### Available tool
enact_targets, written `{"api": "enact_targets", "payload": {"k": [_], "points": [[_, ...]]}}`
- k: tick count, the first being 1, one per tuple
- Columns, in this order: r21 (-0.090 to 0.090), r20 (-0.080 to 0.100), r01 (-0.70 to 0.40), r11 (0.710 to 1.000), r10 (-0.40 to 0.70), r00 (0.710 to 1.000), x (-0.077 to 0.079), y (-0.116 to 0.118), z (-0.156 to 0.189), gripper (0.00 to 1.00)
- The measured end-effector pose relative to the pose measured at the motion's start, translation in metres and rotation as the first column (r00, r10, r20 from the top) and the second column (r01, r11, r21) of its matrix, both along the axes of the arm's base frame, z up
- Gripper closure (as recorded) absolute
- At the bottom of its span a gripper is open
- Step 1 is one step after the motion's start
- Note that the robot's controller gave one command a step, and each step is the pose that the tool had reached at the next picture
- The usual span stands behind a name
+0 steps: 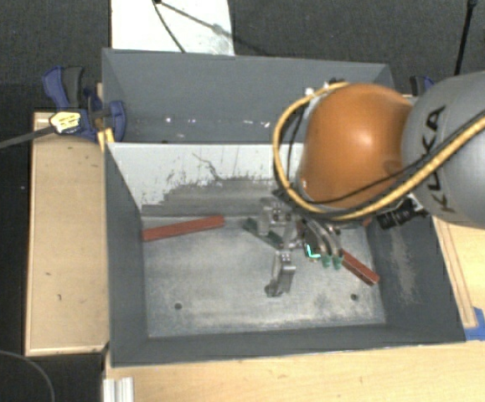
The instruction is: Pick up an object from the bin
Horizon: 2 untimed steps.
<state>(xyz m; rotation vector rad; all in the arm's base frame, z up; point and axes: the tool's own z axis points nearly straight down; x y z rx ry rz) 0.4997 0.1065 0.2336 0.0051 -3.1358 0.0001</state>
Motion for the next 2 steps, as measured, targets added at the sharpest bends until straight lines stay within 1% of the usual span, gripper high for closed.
{"api": "enact_targets", "payload": {"k": [1, 2], "points": [[-0.002, 0.006, 0.105, 0.994, -0.105, 0.994, 0.072, -0.071, -0.1, 0.0], [0.001, 0.002, 0.109, 0.994, -0.109, 0.994, 0.086, -0.064, -0.167, 0.0]]}}
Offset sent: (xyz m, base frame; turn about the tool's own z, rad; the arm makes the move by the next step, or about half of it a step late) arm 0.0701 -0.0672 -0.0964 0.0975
